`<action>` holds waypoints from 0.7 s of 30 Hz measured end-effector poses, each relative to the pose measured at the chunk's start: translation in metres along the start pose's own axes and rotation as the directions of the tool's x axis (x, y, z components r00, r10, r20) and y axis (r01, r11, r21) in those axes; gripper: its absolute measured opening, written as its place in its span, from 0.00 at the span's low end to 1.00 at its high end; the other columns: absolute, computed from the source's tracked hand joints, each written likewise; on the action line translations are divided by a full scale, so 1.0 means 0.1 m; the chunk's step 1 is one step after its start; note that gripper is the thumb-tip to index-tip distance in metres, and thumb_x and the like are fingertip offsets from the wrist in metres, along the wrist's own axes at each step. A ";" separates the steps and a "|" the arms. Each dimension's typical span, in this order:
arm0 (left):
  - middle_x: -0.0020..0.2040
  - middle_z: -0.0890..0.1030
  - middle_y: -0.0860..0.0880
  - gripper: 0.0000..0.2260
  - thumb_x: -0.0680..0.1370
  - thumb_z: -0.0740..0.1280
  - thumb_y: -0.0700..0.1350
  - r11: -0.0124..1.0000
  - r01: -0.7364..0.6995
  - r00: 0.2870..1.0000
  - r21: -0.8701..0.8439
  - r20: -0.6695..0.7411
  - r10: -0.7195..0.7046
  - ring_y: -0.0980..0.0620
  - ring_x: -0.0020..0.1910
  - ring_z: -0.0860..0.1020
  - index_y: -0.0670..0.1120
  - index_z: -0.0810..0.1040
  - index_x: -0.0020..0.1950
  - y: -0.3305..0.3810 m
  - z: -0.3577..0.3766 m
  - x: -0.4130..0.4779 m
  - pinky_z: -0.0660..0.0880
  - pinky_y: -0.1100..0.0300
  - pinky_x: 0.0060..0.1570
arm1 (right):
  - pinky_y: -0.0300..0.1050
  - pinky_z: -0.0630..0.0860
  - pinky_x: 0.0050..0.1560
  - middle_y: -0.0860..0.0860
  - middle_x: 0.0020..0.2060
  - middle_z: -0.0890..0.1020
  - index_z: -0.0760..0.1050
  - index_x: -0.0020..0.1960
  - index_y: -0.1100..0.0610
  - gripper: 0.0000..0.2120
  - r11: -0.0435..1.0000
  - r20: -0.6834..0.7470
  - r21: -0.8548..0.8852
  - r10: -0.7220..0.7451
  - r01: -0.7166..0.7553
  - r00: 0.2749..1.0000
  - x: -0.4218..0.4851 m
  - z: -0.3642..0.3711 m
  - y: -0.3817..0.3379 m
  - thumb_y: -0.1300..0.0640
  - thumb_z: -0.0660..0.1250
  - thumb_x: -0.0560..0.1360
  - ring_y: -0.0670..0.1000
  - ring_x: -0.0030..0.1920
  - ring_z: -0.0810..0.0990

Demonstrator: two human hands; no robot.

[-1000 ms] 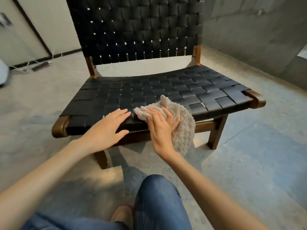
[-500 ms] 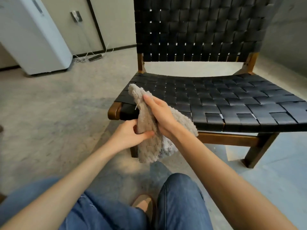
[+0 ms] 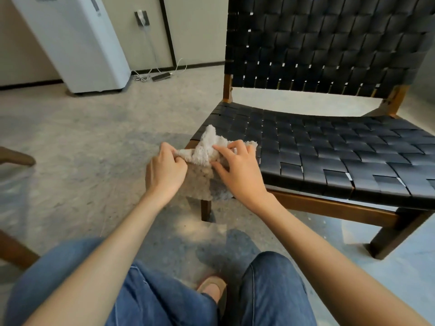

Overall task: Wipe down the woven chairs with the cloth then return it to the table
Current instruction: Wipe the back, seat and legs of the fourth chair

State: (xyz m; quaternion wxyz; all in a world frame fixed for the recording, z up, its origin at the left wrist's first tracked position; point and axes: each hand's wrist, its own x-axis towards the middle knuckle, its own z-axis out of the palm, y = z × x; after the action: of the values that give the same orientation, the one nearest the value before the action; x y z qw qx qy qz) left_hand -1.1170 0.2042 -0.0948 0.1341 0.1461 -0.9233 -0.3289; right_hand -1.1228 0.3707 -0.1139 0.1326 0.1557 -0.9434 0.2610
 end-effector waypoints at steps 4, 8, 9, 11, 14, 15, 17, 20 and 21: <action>0.60 0.63 0.46 0.15 0.79 0.61 0.42 0.893 0.214 0.969 -0.396 0.200 -0.144 0.51 0.55 0.70 0.47 0.57 0.61 0.08 0.19 0.03 0.69 0.64 0.49 | 0.47 0.76 0.49 0.52 0.57 0.72 0.73 0.65 0.52 0.16 0.999 -0.077 -0.044 0.018 -0.021 0.997 0.00 0.01 -0.09 0.49 0.61 0.80 0.52 0.56 0.71; 0.75 0.52 0.45 0.32 0.81 0.61 0.47 0.863 0.186 0.958 -0.469 0.281 -0.054 0.46 0.72 0.60 0.49 0.42 0.76 0.10 0.35 0.01 0.61 0.52 0.69 | 0.47 0.76 0.49 0.52 0.53 0.74 0.79 0.55 0.57 0.14 0.998 -0.058 -0.056 -0.010 0.007 0.998 0.04 -0.03 -0.02 0.49 0.60 0.80 0.51 0.51 0.74; 0.76 0.50 0.45 0.31 0.81 0.60 0.45 0.867 0.140 0.974 -0.478 0.226 -0.033 0.47 0.74 0.57 0.48 0.43 0.76 0.10 0.38 0.00 0.58 0.55 0.70 | 0.48 0.76 0.48 0.52 0.52 0.75 0.80 0.54 0.58 0.14 0.998 -0.054 -0.053 -0.023 0.020 0.998 0.05 -0.04 -0.01 0.49 0.61 0.80 0.51 0.49 0.75; 0.75 0.49 0.45 0.28 0.81 0.59 0.42 0.857 0.079 0.991 -0.510 0.137 -0.010 0.49 0.75 0.55 0.47 0.46 0.76 0.08 0.46 -0.03 0.56 0.62 0.68 | 0.48 0.76 0.47 0.53 0.50 0.75 0.81 0.53 0.58 0.14 0.998 -0.068 -0.048 -0.045 0.042 0.997 0.04 -0.04 0.00 0.50 0.62 0.80 0.51 0.46 0.76; 0.75 0.52 0.45 0.25 0.82 0.56 0.39 0.848 0.037 0.997 -0.528 0.079 0.006 0.50 0.74 0.57 0.46 0.49 0.76 0.06 0.53 -0.08 0.55 0.71 0.61 | 0.50 0.76 0.45 0.53 0.49 0.76 0.81 0.53 0.59 0.13 0.998 -0.110 -0.024 -0.061 0.059 0.992 -0.02 -0.02 0.00 0.51 0.64 0.79 0.51 0.44 0.77; 0.74 0.53 0.44 0.25 0.82 0.55 0.37 0.848 0.024 0.998 -0.530 0.062 0.011 0.50 0.73 0.58 0.46 0.49 0.76 0.06 0.55 -0.10 0.55 0.73 0.60 | 0.51 0.77 0.44 0.53 0.49 0.76 0.81 0.53 0.59 0.11 0.998 -0.121 -0.004 -0.063 0.063 0.991 -0.05 0.00 -0.01 0.53 0.65 0.78 0.51 0.43 0.77; 0.75 0.54 0.42 0.25 0.81 0.54 0.34 0.866 -0.007 1.000 -0.500 0.016 0.017 0.49 0.73 0.59 0.44 0.49 0.77 0.06 0.57 -0.14 0.54 0.75 0.58 | 0.52 0.78 0.42 0.54 0.48 0.75 0.82 0.53 0.58 0.09 0.997 -0.135 0.035 -0.058 0.064 0.989 -0.11 0.04 -0.02 0.55 0.67 0.77 0.52 0.43 0.77; 0.75 0.57 0.39 0.27 0.80 0.55 0.33 0.909 -0.040 0.998 -0.414 -0.057 0.017 0.46 0.72 0.61 0.41 0.49 0.77 0.04 0.61 -0.20 0.57 0.70 0.61 | 0.52 0.79 0.40 0.53 0.45 0.75 0.82 0.53 0.58 0.08 0.993 -0.165 0.097 -0.044 0.061 0.985 -0.18 0.09 -0.03 0.58 0.69 0.76 0.51 0.41 0.76; 0.74 0.60 0.39 0.26 0.80 0.55 0.33 0.916 -0.004 0.999 -0.401 -0.048 -0.017 0.44 0.71 0.63 0.40 0.50 0.76 0.02 0.65 -0.23 0.60 0.65 0.64 | 0.51 0.79 0.40 0.52 0.45 0.76 0.83 0.53 0.57 0.08 0.991 -0.173 0.119 -0.045 0.066 0.984 -0.20 0.10 -0.04 0.59 0.70 0.75 0.50 0.41 0.76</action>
State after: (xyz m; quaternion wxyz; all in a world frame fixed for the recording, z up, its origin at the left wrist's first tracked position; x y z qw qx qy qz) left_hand -1.1179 0.2506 -0.1456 0.1834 0.1270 -0.8321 -0.5078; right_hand -1.1047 0.3671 -0.1271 0.2099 0.1670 -0.9059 0.3278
